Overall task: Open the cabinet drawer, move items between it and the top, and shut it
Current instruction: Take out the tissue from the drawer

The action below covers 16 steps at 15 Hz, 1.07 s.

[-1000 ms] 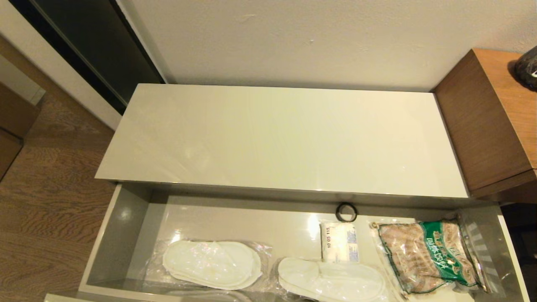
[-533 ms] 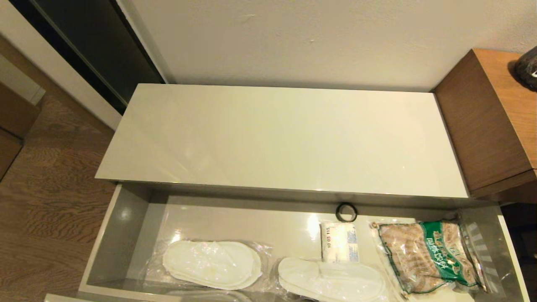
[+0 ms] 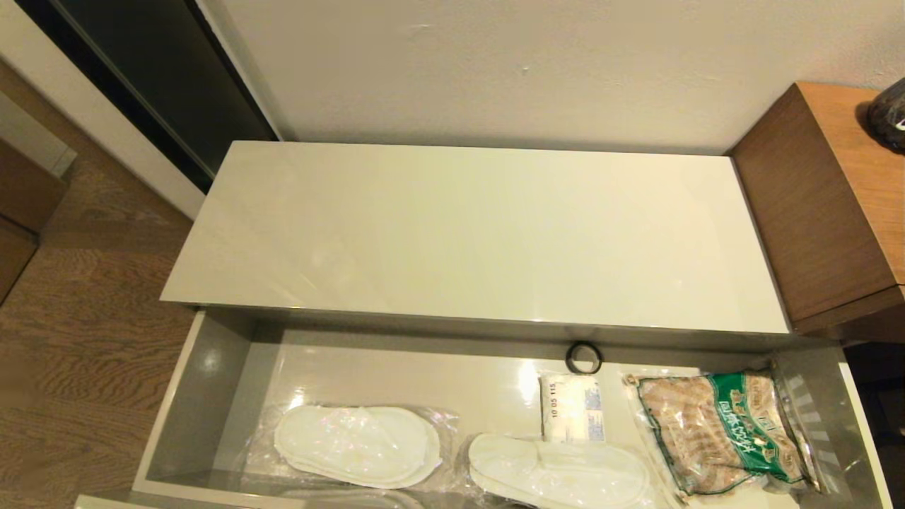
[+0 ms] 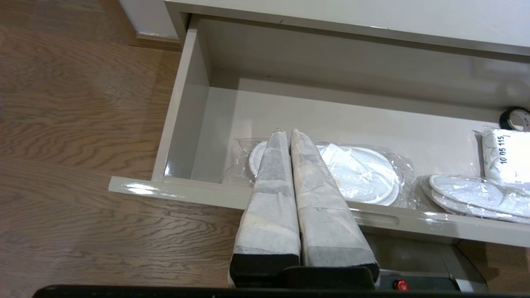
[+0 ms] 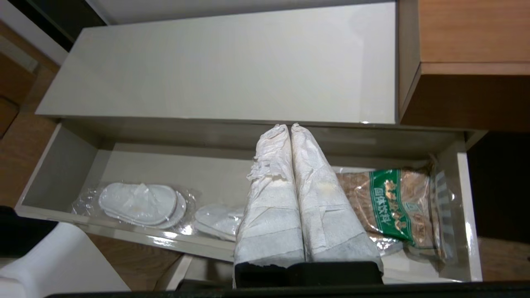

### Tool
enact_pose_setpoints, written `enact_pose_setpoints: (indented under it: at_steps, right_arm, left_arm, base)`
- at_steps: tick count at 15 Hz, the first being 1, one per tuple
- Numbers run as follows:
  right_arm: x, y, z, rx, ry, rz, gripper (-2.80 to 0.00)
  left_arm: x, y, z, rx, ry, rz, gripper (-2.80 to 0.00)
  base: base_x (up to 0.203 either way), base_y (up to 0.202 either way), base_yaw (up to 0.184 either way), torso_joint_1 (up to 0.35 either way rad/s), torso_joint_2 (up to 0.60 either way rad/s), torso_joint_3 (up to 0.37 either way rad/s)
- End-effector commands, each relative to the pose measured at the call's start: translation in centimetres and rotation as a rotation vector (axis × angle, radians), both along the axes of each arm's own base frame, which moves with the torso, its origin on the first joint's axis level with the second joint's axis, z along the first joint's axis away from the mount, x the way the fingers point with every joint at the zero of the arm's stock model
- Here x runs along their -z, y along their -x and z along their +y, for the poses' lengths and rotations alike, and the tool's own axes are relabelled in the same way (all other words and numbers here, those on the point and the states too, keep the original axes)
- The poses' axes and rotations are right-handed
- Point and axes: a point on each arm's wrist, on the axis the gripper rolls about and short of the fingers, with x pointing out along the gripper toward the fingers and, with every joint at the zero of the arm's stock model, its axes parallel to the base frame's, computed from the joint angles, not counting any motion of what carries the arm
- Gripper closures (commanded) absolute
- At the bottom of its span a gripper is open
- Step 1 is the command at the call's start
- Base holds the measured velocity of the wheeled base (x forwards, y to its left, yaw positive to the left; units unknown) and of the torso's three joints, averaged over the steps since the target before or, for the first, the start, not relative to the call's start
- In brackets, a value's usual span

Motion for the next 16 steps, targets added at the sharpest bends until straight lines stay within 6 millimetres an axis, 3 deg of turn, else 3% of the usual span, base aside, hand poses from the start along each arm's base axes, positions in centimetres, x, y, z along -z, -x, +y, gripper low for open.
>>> enact_pose_setpoints:
  at_steps: [1, 2, 5, 6, 7, 10, 16]
  right_arm:
    - [-0.5, 0.3, 0.0, -0.002, -0.006, -0.012, 0.0]
    - [-1.8, 0.4, 0.0, -0.004, -0.035, -0.017, 0.0]
    - [-9.6, 0.7, -0.1, 0.01, -0.278, 0.0, 0.0]
    - [-11.0, 0.3, -0.2, 0.039, -0.338, 0.044, 0.0]
    - [-11.1, 0.0, -0.2, 0.08, -0.379, 0.118, 0.0]
    - [-7.4, -1.1, -0.4, 0.27, -0.401, 0.545, 0.0]
    - [-5.3, -8.2, -0.4, 0.297, -0.333, 0.927, 0.0]
  left_arm:
    - [0.0, 0.0, 0.0, -0.001, 0.001, 0.0, 0.0]
    - [0.0, 0.0, 0.0, -0.001, 0.001, 0.0, 0.0]
    - [0.0, 0.0, 0.0, -0.001, 0.001, 0.0, 0.0]
    - [0.0, 0.0, 0.0, -0.001, 0.001, 0.0, 0.0]
    - [0.0, 0.0, 0.0, -0.001, 0.001, 0.0, 0.0]
    - [0.0, 0.0, 0.0, -0.001, 0.001, 0.0, 0.0]
    - [0.0, 0.0, 0.0, -0.001, 0.0, 0.001, 0.0]
  base:
    - [0.0, 0.0, 0.0, 0.0, 0.0, 0.0]
    - [0.0, 0.0, 0.0, 0.0, 0.0, 0.0]
    - [0.0, 0.0, 0.0, 0.0, 0.0, 0.0]
    - [0.0, 0.0, 0.0, 0.0, 0.0, 0.0]
    - [0.0, 0.0, 0.0, 0.0, 0.0, 0.0]
    - [0.0, 0.0, 0.0, 0.0, 0.0, 0.0]
    - [0.0, 0.0, 0.0, 0.0, 0.0, 0.0]
